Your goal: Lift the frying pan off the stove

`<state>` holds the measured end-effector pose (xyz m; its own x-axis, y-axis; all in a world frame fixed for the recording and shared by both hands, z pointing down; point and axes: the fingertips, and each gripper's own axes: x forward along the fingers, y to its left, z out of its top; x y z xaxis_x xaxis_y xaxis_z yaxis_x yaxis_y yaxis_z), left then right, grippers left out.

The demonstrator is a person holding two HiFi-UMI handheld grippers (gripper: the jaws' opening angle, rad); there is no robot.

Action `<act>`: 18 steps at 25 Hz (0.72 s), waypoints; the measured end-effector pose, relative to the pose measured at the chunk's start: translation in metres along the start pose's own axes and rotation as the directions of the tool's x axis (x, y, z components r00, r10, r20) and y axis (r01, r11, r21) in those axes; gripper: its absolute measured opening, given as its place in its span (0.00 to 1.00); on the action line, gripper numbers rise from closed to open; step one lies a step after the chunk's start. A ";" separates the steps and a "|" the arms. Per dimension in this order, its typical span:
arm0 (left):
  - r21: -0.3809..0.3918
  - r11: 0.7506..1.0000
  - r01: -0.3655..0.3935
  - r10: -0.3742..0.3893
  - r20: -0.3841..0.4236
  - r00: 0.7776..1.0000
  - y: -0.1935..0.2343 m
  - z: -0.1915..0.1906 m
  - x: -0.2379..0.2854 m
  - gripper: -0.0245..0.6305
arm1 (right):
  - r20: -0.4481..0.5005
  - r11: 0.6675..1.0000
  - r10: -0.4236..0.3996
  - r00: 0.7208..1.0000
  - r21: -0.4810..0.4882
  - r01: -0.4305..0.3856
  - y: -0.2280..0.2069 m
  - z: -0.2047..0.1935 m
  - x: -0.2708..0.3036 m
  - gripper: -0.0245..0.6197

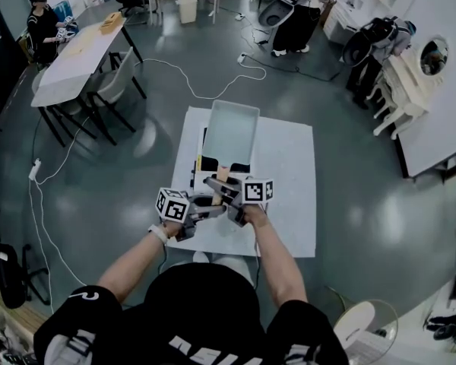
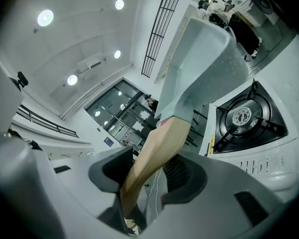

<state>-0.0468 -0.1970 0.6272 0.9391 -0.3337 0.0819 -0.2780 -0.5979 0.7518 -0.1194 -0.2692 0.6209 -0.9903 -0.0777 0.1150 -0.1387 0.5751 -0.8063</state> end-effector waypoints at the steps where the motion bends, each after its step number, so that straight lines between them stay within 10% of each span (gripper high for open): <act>1: 0.002 1.000 0.002 -0.002 -0.005 1.000 -0.003 -0.002 0.000 0.29 | 0.005 1.000 -0.004 1.000 -0.004 0.004 0.002 -0.002 -0.002 0.32; 18: 0.001 0.989 0.151 -0.149 -0.137 0.979 -0.040 -0.040 0.052 0.29 | 0.157 0.992 -0.128 0.979 0.024 0.126 0.000 -0.019 -0.084 0.32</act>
<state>0.0208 -0.1614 0.6272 0.9888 -0.1373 0.0578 -0.1333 -0.6421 0.7549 -0.0359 -0.2474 0.6221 -0.9525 -0.2778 0.1246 -0.2622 0.5407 -0.7993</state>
